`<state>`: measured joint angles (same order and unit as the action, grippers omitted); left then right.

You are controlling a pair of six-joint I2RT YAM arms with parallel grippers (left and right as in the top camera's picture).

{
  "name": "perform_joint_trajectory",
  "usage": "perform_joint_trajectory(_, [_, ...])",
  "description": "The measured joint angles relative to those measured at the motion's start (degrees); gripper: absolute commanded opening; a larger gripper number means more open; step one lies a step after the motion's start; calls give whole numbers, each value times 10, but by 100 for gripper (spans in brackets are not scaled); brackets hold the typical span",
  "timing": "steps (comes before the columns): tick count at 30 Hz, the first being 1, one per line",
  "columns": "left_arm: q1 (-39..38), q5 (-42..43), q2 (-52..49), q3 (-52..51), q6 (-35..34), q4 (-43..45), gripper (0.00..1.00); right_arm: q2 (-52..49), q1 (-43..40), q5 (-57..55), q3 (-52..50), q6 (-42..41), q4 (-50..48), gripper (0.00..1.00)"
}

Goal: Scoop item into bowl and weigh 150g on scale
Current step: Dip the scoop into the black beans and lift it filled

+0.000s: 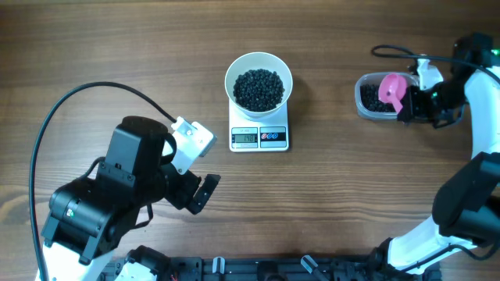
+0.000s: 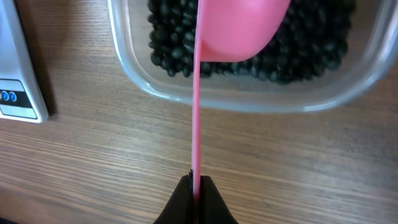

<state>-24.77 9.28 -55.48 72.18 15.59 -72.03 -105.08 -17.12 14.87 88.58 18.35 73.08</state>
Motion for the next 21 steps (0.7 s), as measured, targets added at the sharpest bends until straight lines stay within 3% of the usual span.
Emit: perform_joint_trajectory(21, [0,0,0,0,0,0,100,-16,122,-131,-4,0,-9,4])
